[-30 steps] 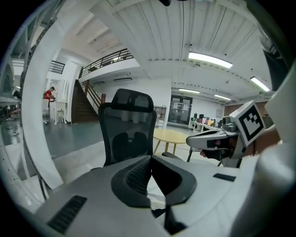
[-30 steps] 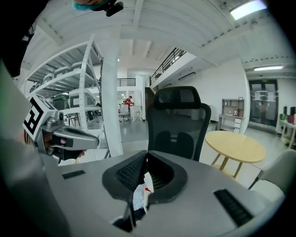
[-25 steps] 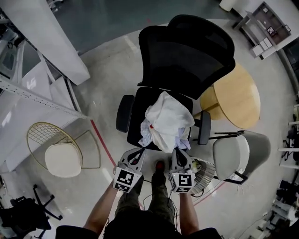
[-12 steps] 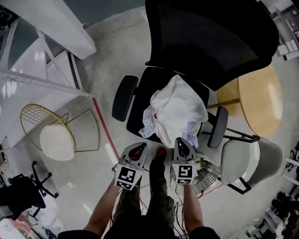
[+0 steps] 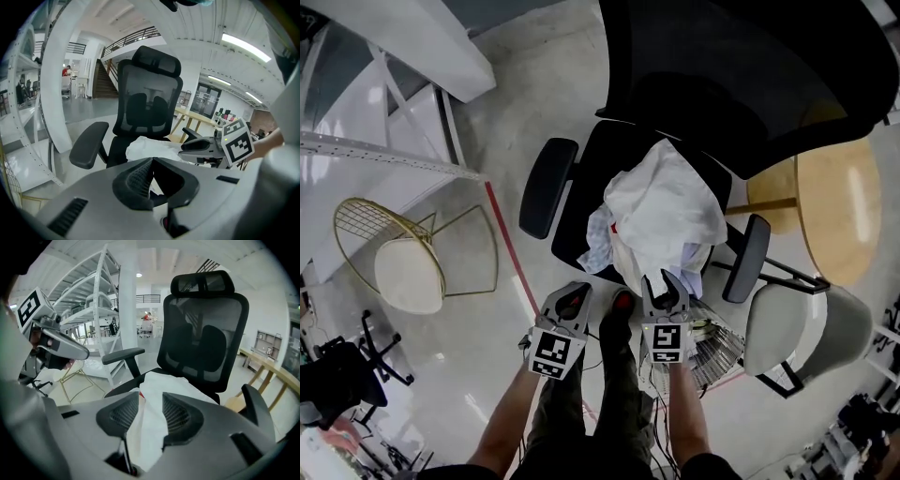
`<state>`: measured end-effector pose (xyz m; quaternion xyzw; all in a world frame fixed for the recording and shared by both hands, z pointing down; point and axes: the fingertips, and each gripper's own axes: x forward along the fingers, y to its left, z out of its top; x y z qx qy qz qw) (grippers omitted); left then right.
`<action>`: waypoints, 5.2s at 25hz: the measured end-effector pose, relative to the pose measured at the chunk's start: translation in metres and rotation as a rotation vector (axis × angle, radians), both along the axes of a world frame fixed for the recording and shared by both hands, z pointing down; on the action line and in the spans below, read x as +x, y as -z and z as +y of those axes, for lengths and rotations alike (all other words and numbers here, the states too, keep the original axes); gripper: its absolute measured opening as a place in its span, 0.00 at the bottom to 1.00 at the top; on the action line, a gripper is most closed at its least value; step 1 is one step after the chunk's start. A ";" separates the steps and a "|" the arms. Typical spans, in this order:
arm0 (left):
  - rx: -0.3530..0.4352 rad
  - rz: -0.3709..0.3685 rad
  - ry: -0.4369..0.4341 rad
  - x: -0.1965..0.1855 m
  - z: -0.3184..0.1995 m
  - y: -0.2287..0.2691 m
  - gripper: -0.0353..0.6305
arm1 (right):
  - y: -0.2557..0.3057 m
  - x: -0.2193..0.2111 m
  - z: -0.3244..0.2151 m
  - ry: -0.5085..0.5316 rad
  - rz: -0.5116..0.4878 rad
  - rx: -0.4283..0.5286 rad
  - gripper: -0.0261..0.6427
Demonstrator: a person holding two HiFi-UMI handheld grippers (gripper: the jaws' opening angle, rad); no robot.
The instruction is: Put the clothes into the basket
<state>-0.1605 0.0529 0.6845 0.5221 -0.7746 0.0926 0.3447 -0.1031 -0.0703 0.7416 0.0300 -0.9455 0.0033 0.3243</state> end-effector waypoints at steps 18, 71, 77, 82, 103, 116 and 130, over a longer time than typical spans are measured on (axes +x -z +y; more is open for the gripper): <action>-0.061 0.093 0.042 0.000 0.005 -0.051 0.06 | -0.104 -0.003 -0.007 0.084 0.252 0.110 0.56; 0.065 -0.114 -0.014 -0.019 -0.004 0.119 0.06 | 0.154 -0.020 -0.084 -0.351 -0.142 0.065 0.10; 0.127 -0.186 -0.024 -0.020 -0.001 0.176 0.06 | 0.232 -0.002 -0.078 -0.394 -0.259 0.058 0.10; 0.165 -0.223 -0.043 -0.017 0.003 0.211 0.06 | 0.296 0.010 -0.062 -0.395 -0.347 0.103 0.10; 0.325 -0.261 -0.461 0.050 -0.036 0.286 0.06 | 0.375 0.153 -0.013 -0.788 -0.452 0.189 0.10; 0.356 -0.188 -0.706 0.184 -0.086 0.290 0.06 | 0.390 0.312 -0.015 -1.033 -0.403 0.278 0.10; 0.263 -0.129 -0.811 0.312 -0.095 0.244 0.06 | 0.324 0.446 -0.001 -1.139 -0.313 0.220 0.10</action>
